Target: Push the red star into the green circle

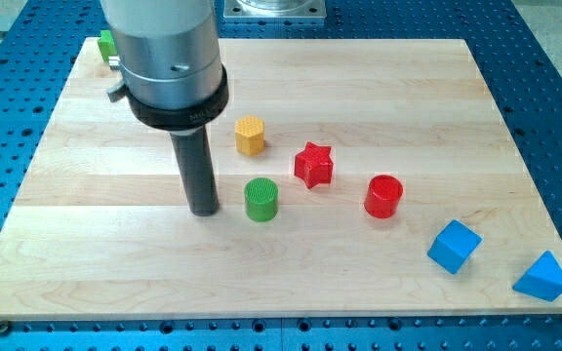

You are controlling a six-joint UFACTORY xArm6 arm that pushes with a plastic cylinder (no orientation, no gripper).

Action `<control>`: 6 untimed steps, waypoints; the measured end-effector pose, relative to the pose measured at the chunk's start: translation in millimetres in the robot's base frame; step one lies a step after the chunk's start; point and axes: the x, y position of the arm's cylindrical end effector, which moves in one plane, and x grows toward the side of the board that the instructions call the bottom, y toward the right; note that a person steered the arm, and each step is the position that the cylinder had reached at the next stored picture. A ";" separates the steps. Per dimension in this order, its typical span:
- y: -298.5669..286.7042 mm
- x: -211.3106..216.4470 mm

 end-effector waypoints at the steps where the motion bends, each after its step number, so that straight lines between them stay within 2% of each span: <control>1: 78.0 0.0; 2: 115.0 -0.2; 3: 72.3 -26.7; 4: 93.1 -83.5; 5: 121.4 -90.6; 6: 139.9 -59.7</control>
